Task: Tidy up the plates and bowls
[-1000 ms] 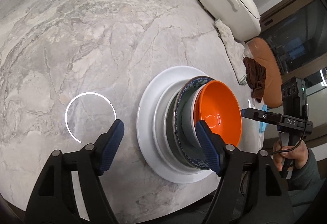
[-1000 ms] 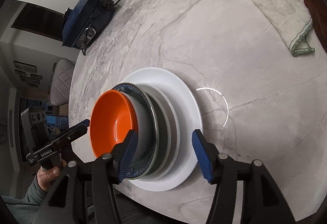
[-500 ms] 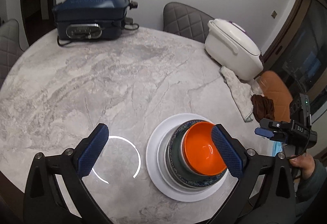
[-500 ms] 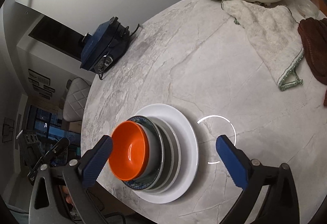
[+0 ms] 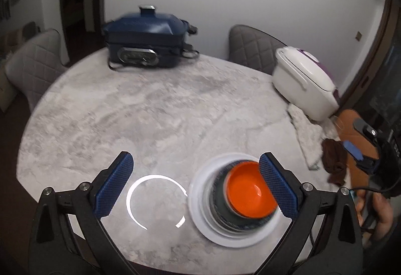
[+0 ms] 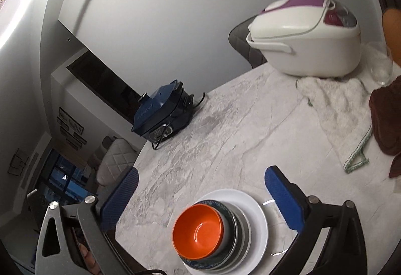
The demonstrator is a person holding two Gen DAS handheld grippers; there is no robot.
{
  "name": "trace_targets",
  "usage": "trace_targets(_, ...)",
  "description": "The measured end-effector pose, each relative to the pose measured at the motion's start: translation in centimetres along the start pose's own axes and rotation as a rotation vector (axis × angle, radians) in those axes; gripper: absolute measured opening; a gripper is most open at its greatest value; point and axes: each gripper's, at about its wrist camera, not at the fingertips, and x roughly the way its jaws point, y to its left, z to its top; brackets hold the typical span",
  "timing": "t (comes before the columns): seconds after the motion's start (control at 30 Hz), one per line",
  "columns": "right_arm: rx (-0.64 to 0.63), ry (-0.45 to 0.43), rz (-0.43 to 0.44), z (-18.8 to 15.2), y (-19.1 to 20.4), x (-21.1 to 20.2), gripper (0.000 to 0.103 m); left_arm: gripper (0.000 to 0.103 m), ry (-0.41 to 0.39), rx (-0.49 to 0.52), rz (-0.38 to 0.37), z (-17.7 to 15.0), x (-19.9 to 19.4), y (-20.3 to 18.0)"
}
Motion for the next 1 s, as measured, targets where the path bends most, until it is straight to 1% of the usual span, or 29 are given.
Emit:
trace_targets(0.03,-0.02,-0.019,-0.012,0.2,0.9,-0.4,0.103,0.102,0.044,0.001,-0.075,-0.3,0.5,0.0)
trace_targets(0.07,-0.039,-0.034,-0.023,0.2,1.8,-0.8,0.103,0.102,0.079,0.009,-0.115,-0.6,1.1,-0.1)
trace_targets(0.1,-0.056,-0.043,-0.034,0.1,2.6,-1.1,0.103,0.102,0.104,0.017,-0.124,-0.7,1.5,-0.1)
trace_targets(0.2,-0.095,-0.025,-0.084,-0.8,4.8,-1.3,0.103,0.102,0.131,0.013,-0.134,-0.5,2.1,0.4)
trace_targets(0.23,-0.109,-0.015,-0.105,-1.2,5.5,-1.2,0.103,0.102,0.153,0.019,-0.126,-0.4,2.6,0.6)
trace_targets(0.27,-0.123,-0.005,-0.129,-1.6,6.2,-0.9,0.103,0.101,0.178,0.038,-0.094,-0.2,3.2,0.6)
trace_targets(0.37,-0.152,0.039,-0.226,-2.7,7.4,0.0,0.103,0.1,0.202,0.129,0.043,0.3,4.9,0.8)
trace_targets(0.4,-0.155,0.056,-0.248,-3.0,7.7,0.3,0.103,0.1,0.209,0.15,0.07,0.3,5.4,0.9)
trace_targets(0.43,-0.155,0.084,-0.288,-3.5,7.8,0.9,0.103,0.1,0.225,0.168,0.09,0.3,5.8,1.1)
trace_targets(0.47,-0.149,0.123,-0.338,-3.8,7.8,1.6,0.103,0.1,0.248,0.181,0.097,0.2,6.4,1.3)
trace_targets(0.5,-0.133,0.149,-0.363,-4.2,7.8,2.0,0.103,0.1,0.27,0.192,0.091,0.1,6.9,1.4)
trace_targets(0.6,-0.078,0.234,-0.427,-5.1,7.6,3.3,0.103,0.1,0.329,0.222,0.129,-0.6,8.1,1.8)
trace_targets(0.63,-0.069,0.253,-0.447,-5.4,7.7,3.5,0.103,0.1,0.348,0.225,0.128,-0.7,8.4,2.0)
trace_targets(0.83,-0.103,0.291,-0.533,-6.1,9.8,4.0,0.103,0.1,0.361,0.228,0.121,-1.0,8.7,2.1)
trace_targets(0.9,-0.11,0.302,-0.539,-6.1,10.2,4.3,0.103,0.1,0.356,0.218,0.113,-0.8,8.6,1.9)
trace_targets(1.0,-0.13,0.32,-0.544,-6.1,10.3,4.8,0.103,0.1,0.335,0.21,0.124,0.0,8.3,1.1)
